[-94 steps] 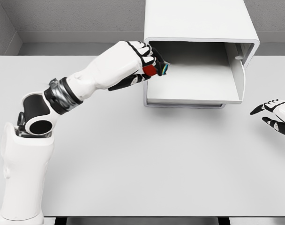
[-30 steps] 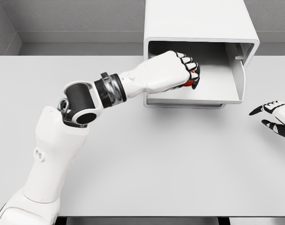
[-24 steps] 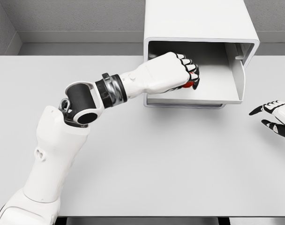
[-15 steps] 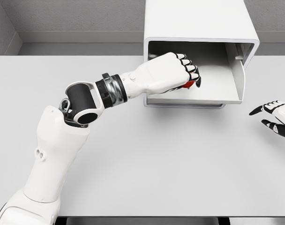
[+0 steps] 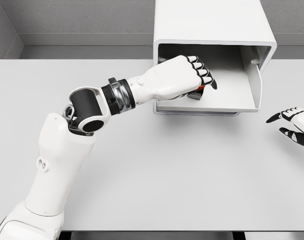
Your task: Slide open multi-storey tabletop storage cabinets and put open load switch and slide close multi-storey tabletop storage cabinets
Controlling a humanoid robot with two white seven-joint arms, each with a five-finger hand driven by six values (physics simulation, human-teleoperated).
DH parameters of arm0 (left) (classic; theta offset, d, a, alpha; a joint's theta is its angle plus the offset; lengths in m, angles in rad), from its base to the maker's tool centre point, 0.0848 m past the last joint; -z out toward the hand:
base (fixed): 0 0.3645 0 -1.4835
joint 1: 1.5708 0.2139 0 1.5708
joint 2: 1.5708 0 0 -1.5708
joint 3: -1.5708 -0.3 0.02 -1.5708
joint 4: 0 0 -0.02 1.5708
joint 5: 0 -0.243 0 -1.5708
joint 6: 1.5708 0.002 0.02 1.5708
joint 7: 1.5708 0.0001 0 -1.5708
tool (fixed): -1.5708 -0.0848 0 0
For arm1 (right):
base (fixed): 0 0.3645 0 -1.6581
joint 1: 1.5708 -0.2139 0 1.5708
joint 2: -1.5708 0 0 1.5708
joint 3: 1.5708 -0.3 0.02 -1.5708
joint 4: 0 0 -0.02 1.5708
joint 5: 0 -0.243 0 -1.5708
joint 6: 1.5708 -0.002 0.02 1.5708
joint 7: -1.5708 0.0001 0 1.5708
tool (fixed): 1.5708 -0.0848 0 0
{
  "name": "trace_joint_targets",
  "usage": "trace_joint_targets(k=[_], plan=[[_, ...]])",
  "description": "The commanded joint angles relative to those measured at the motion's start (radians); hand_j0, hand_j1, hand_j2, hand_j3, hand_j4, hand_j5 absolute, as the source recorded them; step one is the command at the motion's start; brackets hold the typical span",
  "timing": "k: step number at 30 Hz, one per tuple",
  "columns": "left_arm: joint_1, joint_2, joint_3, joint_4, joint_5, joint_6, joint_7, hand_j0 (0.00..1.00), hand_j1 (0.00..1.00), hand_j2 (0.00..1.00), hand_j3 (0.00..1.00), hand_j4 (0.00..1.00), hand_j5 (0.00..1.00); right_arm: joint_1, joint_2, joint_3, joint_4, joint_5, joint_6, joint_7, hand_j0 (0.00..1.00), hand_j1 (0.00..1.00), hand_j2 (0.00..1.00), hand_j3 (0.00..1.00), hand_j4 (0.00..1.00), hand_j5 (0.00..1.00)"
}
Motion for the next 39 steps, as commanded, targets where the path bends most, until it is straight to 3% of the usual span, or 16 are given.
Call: trace_joint_targets(k=[1, 9, 13, 15, 22, 27, 30, 34, 37, 39], plan=[[0.000, 0.000, 0.007, 0.000, 0.005, 0.003, 0.001, 0.82, 0.82, 0.82, 0.82, 0.82, 0.82, 0.000, -0.001, 0.001, 0.000, -0.007, 0.001, 0.000, 0.59, 0.59, 0.59, 0.59, 0.59, 0.59], [0.000, 0.000, 0.023, -0.020, 0.006, 0.003, 0.001, 0.94, 0.94, 0.94, 0.94, 0.94, 0.94, 0.002, -0.001, 0.003, -0.009, -0.010, 0.001, -0.003, 0.59, 0.59, 0.59, 0.59, 0.59, 0.59], [0.008, 0.000, 0.023, -0.076, 0.014, 0.003, 0.001, 0.99, 0.99, 0.99, 0.99, 0.99, 0.99, 0.012, -0.001, 0.006, -0.019, -0.018, 0.001, -0.008, 0.59, 0.59, 0.59, 0.59, 0.59, 0.59], [0.014, 0.000, 0.029, -0.131, 0.035, 0.003, 0.001, 1.00, 1.00, 1.00, 1.00, 1.00, 1.00, 0.034, -0.001, 0.004, -0.065, -0.019, 0.001, -0.011, 0.59, 0.59, 0.59, 0.59, 0.59, 0.59], [-0.005, 0.001, 0.029, -0.131, 0.477, 0.003, 0.001, 1.00, 1.00, 1.00, 1.00, 1.00, 1.00, 0.100, 0.031, 0.004, -0.192, -0.024, 0.001, -0.008, 0.60, 0.60, 0.60, 0.60, 0.60, 0.60], [0.021, 0.238, 0.075, -0.131, 0.759, 0.003, 0.001, 1.00, 1.00, 1.00, 1.00, 1.00, 1.00, 0.129, 0.032, 0.006, -0.241, -0.025, 0.001, -0.010, 0.61, 0.61, 0.61, 0.61, 0.61, 0.61], [0.075, 0.353, 0.164, -0.131, 0.882, 0.003, 0.001, 1.00, 1.00, 1.00, 1.00, 1.00, 1.00, 0.132, 0.032, 0.006, -0.249, -0.032, 0.001, -0.010, 0.62, 0.62, 0.62, 0.62, 0.62, 0.62], [0.182, 0.449, 0.294, -0.131, 0.970, 0.003, 0.001, 1.00, 1.00, 1.00, 1.00, 1.00, 1.00, 0.129, 0.046, 0.007, -0.249, -0.041, 0.001, -0.010, 0.62, 0.62, 0.62, 0.62, 0.62, 0.62], [0.293, 0.474, 0.401, -0.122, 0.963, 0.003, 0.001, 1.00, 1.00, 1.00, 1.00, 1.00, 1.00, 0.118, 0.072, 0.019, -0.249, -0.041, 0.001, -0.008, 0.62, 0.62, 0.62, 0.62, 0.62, 0.62], [0.337, 0.480, 0.443, -0.033, 0.945, 0.003, 0.001, 1.00, 1.00, 1.00, 1.00, 1.00, 1.00, 0.117, 0.077, 0.022, -0.249, -0.042, 0.001, -0.008, 0.62, 0.62, 0.62, 0.62, 0.62, 0.62]])
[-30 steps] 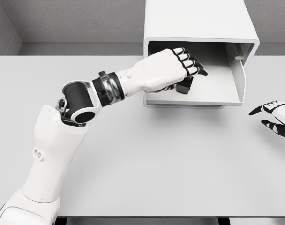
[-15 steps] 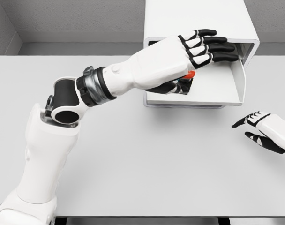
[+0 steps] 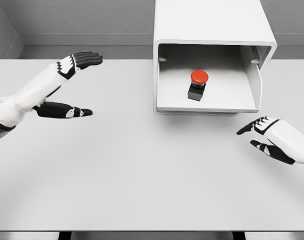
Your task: Slide open multi-storey tabletop storage cabinets and put open load switch and slide close multi-storey tabletop storage cabinets
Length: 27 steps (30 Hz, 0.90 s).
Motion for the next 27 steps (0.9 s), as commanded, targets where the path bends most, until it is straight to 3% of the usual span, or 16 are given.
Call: trace_joint_targets(k=[1, 5, 7, 16, 21, 27], plan=[[0.005, 0.022, 0.059, 0.121, 0.001, 0.003, 0.001, 1.00, 1.00, 1.00, 1.00, 1.00, 1.00, 0.000, 0.008, 0.005, -0.001, -0.009, 0.001, 0.000, 0.63, 0.63, 0.63, 0.63, 0.63, 0.63], [0.029, 0.029, 0.061, 0.332, -0.016, 0.003, 0.001, 1.00, 1.00, 1.00, 1.00, 1.00, 1.00, -0.021, 0.028, 0.005, -0.001, -0.009, 0.001, 0.006, 0.66, 0.66, 0.66, 0.66, 0.66, 0.66], [0.029, 0.028, 0.062, 0.386, -0.016, 0.003, 0.001, 1.00, 1.00, 1.00, 1.00, 1.00, 1.00, -0.032, 0.028, 0.004, -0.001, -0.009, 0.001, 0.008, 0.66, 0.66, 0.66, 0.66, 0.66, 0.66], [0.029, 0.029, 0.079, 0.403, -0.019, 0.003, 0.001, 1.00, 1.00, 1.00, 1.00, 1.00, 1.00, -0.067, 0.042, 0.007, 0.001, -0.003, 0.001, 0.012, 0.65, 0.65, 0.65, 0.65, 0.65, 0.65], [0.029, 0.029, 0.079, 0.405, -0.019, 0.003, 0.001, 1.00, 1.00, 1.00, 1.00, 1.00, 1.00, -0.153, 0.043, 0.083, 0.011, 0.006, 0.001, 0.014, 0.65, 0.65, 0.65, 0.65, 0.65, 0.65], [0.029, 0.029, 0.081, 0.409, -0.019, 0.003, 0.001, 1.00, 1.00, 1.00, 1.00, 1.00, 1.00, -0.209, 0.043, 0.123, 0.054, 0.012, 0.001, 0.015, 0.65, 0.65, 0.65, 0.65, 0.65, 0.65]])
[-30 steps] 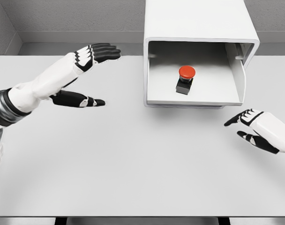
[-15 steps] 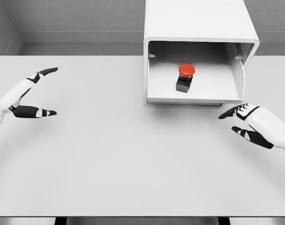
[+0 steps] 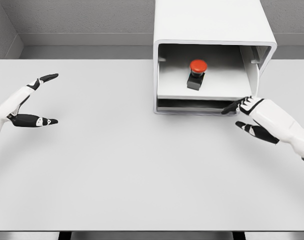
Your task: Slide open multi-storey tabletop storage cabinets and put open load switch and slide close multi-storey tabletop storage cabinets
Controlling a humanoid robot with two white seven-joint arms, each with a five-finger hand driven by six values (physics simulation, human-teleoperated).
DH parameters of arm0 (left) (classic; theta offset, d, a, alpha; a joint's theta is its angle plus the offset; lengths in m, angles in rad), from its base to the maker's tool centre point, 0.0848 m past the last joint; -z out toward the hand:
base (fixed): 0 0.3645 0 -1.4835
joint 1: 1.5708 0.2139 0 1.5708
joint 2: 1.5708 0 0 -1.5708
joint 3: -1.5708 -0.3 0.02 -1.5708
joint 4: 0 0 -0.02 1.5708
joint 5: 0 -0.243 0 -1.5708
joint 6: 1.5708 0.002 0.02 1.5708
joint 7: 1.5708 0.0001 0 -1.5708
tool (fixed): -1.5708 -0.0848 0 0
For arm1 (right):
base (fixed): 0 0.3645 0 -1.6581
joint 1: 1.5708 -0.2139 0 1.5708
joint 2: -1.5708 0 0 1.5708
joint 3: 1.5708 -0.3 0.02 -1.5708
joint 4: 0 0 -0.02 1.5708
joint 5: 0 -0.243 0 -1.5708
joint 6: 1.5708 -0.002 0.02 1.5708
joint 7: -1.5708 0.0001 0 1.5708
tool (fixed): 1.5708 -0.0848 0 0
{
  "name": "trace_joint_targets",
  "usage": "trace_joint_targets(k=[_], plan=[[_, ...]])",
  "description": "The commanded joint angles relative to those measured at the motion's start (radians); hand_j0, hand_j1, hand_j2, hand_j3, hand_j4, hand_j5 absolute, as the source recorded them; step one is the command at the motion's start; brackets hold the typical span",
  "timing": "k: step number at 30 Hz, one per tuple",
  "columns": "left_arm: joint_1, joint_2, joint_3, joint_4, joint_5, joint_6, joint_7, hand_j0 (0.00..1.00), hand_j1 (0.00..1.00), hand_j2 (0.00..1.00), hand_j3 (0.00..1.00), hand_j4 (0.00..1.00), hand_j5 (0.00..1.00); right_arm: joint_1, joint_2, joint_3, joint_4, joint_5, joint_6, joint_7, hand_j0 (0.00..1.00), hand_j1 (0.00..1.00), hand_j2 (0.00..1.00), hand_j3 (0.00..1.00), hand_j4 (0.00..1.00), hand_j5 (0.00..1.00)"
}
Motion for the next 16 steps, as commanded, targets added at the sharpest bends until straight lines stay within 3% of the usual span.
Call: trace_joint_targets(k=[1, 5, 16], plan=[[0.000, 0.001, 0.000, 0.002, 0.008, 0.002, 0.000, 1.00, 1.00, 1.00, 1.00, 1.00, 1.00, -0.011, 0.001, 0.031, 0.039, -0.004, 0.001, 0.014, 0.65, 0.65, 0.65, 0.65, 0.65, 0.65], [0.000, 0.001, 0.001, 0.003, 0.008, 0.002, 0.000, 1.00, 1.00, 1.00, 1.00, 1.00, 1.00, -0.087, 0.030, 0.082, 0.119, -0.003, 0.001, 0.048, 0.66, 0.66, 0.66, 0.66, 0.66, 0.66], [0.000, 0.002, 0.014, 0.015, 0.005, 0.002, 0.000, 1.00, 1.00, 1.00, 1.00, 1.00, 1.00, -0.055, -0.028, 0.052, 0.105, -0.024, 0.001, 0.036, 0.67, 0.67, 0.67, 0.67, 0.67, 0.67]])
